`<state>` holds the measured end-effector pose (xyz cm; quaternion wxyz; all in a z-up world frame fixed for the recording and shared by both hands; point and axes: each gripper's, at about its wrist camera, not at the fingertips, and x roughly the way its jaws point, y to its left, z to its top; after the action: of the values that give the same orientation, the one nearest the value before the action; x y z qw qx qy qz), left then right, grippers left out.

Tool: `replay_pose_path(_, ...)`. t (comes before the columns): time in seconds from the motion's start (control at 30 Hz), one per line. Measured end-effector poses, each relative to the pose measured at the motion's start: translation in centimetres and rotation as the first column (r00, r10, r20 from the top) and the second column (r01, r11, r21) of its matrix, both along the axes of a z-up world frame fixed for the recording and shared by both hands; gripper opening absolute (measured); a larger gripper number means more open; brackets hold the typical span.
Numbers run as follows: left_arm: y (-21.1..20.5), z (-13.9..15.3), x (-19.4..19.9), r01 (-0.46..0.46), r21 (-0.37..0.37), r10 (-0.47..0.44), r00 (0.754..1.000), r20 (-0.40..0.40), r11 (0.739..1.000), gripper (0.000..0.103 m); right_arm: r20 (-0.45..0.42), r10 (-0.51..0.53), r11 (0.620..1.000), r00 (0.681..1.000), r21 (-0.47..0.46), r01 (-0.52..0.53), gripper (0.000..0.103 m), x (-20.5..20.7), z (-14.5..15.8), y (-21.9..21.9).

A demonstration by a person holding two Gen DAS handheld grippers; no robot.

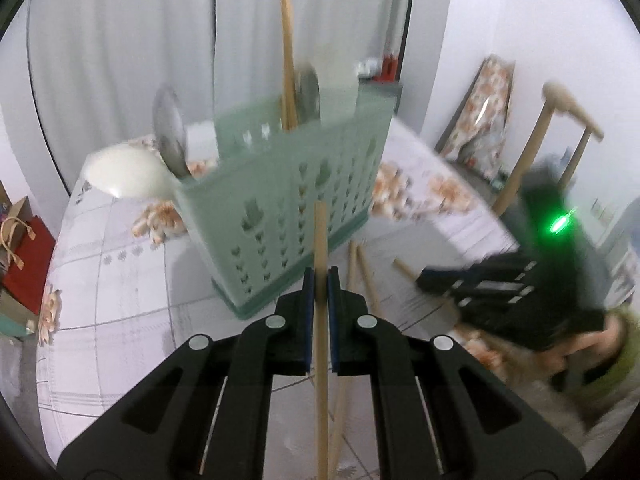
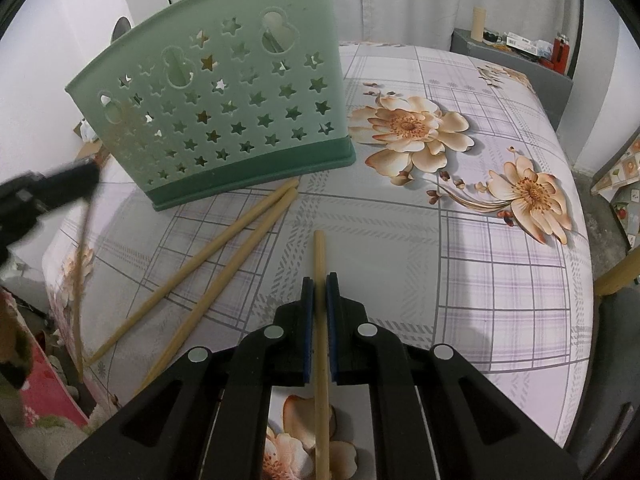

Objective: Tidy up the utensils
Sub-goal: 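Lower the chopstick into the caddy and open the left tool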

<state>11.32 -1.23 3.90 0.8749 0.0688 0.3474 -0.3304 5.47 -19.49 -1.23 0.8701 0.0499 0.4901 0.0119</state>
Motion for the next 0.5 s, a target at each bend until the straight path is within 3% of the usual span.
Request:
replay_pose_path(0.27, 3.0, 4.7, -0.6, -0.012, -0.185, 0.018, 0.999, 0.031, 0.983, 0.005, 0.002, -0.001, 1.0, 1.0, 0.004, 0.001, 0.007, 0.0, 0.0, -0.1)
replay_pose_path(0.5, 4.8, 10.0, -0.9, 0.008, -0.333, 0.035, 0.992, 0.124, 0.943, 0.005, 0.001, -0.002, 1.0, 1.0, 0.005, 0.002, 0.007, 0.0, 0.0, 0.0)
